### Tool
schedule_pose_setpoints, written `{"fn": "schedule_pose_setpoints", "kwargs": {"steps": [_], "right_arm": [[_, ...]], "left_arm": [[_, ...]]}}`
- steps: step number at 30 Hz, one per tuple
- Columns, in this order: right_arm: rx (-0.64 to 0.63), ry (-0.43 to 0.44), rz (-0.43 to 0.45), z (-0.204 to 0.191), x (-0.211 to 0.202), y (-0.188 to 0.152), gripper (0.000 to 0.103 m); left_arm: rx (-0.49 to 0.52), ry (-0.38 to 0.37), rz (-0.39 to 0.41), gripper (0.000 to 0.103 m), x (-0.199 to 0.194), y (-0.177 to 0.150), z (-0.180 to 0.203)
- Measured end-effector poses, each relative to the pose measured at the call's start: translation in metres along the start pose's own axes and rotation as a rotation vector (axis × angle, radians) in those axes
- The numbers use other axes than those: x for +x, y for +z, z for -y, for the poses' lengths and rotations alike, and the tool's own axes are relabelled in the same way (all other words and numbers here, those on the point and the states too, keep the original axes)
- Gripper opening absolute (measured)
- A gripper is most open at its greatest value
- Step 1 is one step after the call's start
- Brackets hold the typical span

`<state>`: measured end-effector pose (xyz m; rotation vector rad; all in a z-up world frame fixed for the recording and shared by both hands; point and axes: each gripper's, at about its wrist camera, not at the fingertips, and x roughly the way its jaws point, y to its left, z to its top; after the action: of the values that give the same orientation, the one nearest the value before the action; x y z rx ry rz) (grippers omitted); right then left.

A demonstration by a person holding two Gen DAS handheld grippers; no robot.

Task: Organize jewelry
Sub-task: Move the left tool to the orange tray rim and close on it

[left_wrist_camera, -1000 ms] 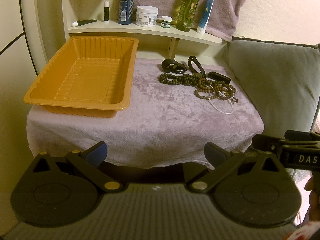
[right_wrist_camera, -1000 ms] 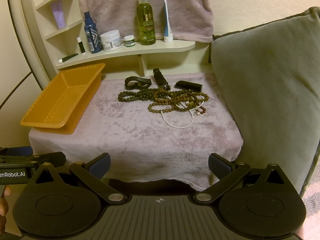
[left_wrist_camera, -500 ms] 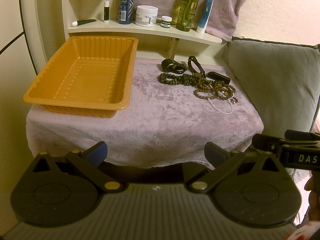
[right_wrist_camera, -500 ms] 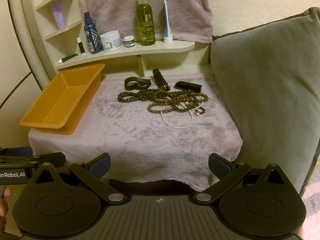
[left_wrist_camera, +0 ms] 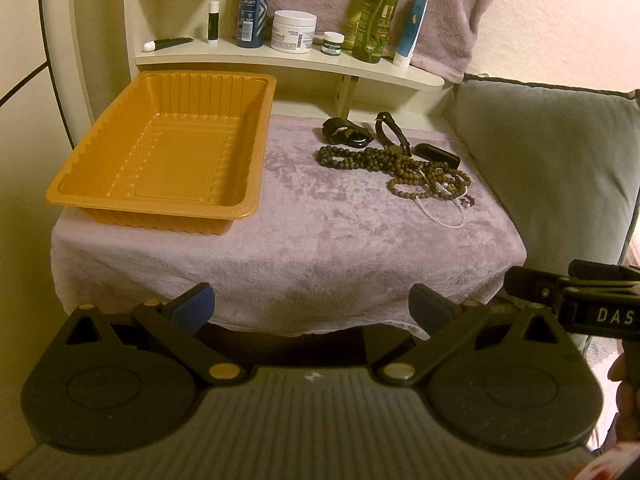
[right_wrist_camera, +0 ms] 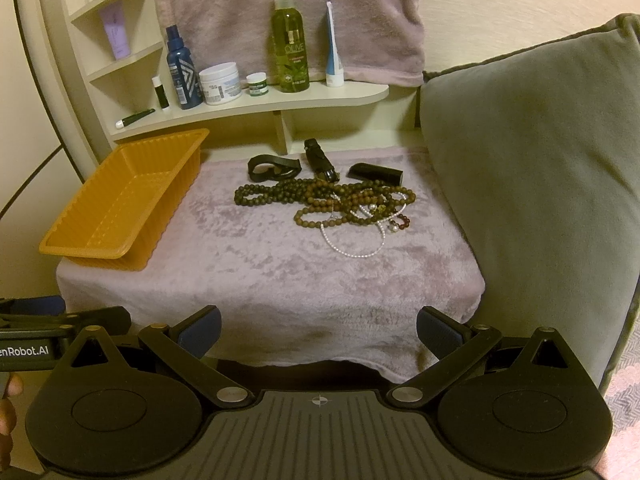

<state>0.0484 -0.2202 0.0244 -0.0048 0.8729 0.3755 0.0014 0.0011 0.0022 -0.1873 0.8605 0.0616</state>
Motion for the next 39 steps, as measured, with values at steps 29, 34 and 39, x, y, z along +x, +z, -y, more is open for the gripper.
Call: {"fn": "schedule_pose_setpoints", "kwargs": {"steps": [29,34,39], "right_arm": [[0.004,0.029,0.088,-0.011,0.067,0.041,0.103],[-0.007,0.009,0.069,-0.017,0.082,0.049,0.103],[-0.019,-0.019,0.047,-0.021,0.095,0.053,0.103]], "left_arm": [[-0.065,0.063,0.064,0.089,0.013,0.067,-0.204],[-0.038,0.031,0.01,0.074,0.04,0.078,-0.23],[-0.029,-0.008,-0.052,0.054,0.064,0.082,-0.248]]}}
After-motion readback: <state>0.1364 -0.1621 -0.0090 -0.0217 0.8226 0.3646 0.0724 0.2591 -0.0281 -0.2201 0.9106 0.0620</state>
